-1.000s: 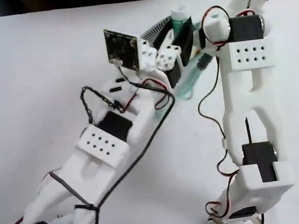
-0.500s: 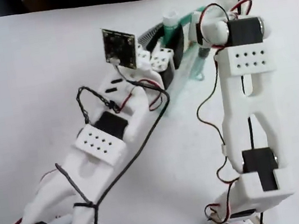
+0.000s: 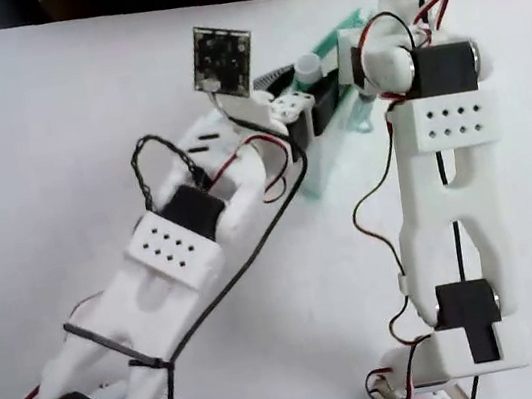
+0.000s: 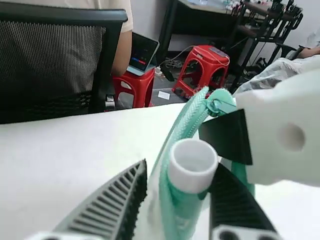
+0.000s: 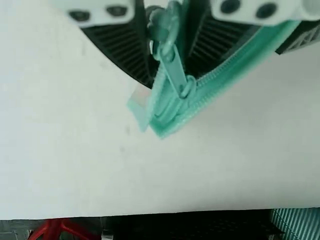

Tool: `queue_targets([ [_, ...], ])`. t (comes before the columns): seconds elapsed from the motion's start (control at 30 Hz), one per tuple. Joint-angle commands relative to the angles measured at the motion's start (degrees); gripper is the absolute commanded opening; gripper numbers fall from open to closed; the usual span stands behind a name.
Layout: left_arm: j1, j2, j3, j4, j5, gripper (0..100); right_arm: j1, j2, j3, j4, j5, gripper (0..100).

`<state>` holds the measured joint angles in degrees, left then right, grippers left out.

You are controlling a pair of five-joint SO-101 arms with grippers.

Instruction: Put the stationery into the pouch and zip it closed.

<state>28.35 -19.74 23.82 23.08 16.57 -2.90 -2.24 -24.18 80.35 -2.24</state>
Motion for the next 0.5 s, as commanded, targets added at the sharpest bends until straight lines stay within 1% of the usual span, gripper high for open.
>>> queue_targets([
  [0.0,-2.0,-5.9,-8.4,8.5,1.9,23,0.0,-3.4,1.0,0.1,0.5,2.2],
  [0.1,-3.4,-11.7,-12.1,13.6,1.8,23,-0.3,-3.5,2.1,0.1,0.5,2.2],
  [0.2,-3.5,-16.1,-12.7,17.6,1.6,23,-0.4,-3.5,2.3,0.5,0.5,2.2],
  [0.3,-3.6,-18.7,-11.6,20.7,-2.8,23,-0.4,-3.5,2.3,0.9,0.5,2.2],
  [0.37,-5.5,-20.6,-11.1,22.2,-5.4,23,-0.4,-3.5,2.3,1.8,0.5,2.2],
  [0.47,-8.9,-22.5,-9.8,26.5,-5.8,23,-0.3,-3.5,2.2,3.2,0.4,2.2],
])
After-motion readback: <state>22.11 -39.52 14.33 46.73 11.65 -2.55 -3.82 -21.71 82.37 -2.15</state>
